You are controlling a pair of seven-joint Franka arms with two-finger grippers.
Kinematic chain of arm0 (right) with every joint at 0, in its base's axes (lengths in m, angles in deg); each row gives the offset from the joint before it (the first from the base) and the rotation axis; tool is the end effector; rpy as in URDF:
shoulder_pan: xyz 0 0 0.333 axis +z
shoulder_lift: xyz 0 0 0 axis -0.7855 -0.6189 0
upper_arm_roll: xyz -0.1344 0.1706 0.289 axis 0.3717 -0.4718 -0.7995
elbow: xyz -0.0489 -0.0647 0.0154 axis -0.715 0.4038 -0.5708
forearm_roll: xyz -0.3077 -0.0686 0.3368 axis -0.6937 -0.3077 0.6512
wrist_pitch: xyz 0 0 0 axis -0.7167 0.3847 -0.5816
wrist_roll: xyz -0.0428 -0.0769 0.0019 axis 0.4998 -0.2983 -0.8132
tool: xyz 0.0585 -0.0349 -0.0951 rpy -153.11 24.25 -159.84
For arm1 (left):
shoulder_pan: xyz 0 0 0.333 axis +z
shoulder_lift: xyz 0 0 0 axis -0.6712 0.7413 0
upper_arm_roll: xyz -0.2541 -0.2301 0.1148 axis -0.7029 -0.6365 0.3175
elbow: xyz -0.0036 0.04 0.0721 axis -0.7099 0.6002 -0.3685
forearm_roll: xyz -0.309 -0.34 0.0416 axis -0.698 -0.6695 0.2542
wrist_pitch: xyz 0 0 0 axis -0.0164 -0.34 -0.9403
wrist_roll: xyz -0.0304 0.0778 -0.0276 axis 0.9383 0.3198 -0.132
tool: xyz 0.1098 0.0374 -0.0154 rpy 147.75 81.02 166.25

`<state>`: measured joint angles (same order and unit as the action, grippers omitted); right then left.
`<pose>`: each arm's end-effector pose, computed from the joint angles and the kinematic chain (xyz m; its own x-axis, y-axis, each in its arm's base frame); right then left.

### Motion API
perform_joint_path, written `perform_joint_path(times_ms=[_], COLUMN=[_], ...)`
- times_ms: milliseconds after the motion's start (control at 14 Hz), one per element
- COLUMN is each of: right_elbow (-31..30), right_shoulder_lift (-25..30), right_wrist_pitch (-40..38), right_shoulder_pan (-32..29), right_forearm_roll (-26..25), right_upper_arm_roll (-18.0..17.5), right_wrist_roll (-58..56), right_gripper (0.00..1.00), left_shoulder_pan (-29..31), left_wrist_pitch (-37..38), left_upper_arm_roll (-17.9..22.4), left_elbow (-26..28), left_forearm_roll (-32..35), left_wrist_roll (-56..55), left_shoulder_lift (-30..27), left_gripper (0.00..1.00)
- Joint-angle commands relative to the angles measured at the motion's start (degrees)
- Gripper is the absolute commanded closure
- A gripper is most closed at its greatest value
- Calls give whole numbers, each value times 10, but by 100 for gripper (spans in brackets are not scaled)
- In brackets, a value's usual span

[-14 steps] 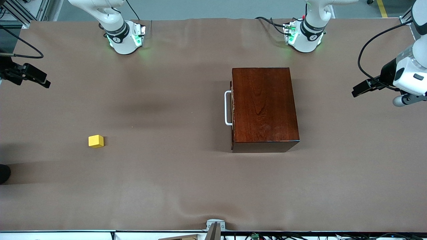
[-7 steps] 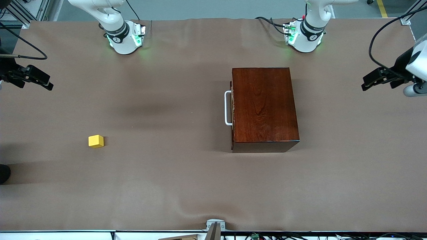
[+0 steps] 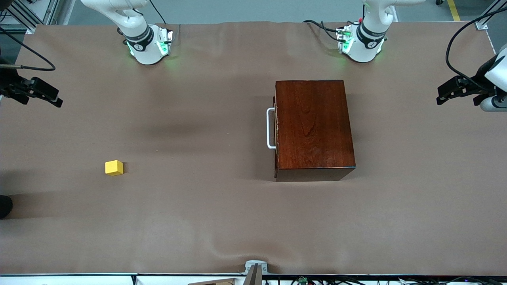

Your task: Open drawer, take yellow block, close drawer

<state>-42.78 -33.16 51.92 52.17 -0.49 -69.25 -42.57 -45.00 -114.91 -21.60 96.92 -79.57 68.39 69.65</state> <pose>0.6008 -0.0223 0.6675 0.9933 -0.1153 0.0078 -0.1151 -0.9932 -0.0171 0.6107 -0.0134 0.6523 0.9980 -0.0562 -0.0283 -0.0570 -0.9980 -0.0258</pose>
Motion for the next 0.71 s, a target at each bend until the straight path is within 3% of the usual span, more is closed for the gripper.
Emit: perform_joint_path(times_ms=[0,641], right_elbow=[-5,-3], right_shoulder_lift=[10,10], right_wrist_pitch=[-2,-2], right_shoulder_pan=[1,1], right_forearm_roll=[-2,-2], right_upper_arm_roll=[2,3], right_wrist_roll=[1,1], right_gripper=[0,0], left_shoulder_pan=[4,-1], left_wrist_pitch=[25,47], left_upper_arm_roll=[-3,-8], left_elbow=[-21,-31], left_forearm_roll=[3,3], left_wrist_roll=[13,-17], left_shoulder_lift=[7,4], left_gripper=[0,0])
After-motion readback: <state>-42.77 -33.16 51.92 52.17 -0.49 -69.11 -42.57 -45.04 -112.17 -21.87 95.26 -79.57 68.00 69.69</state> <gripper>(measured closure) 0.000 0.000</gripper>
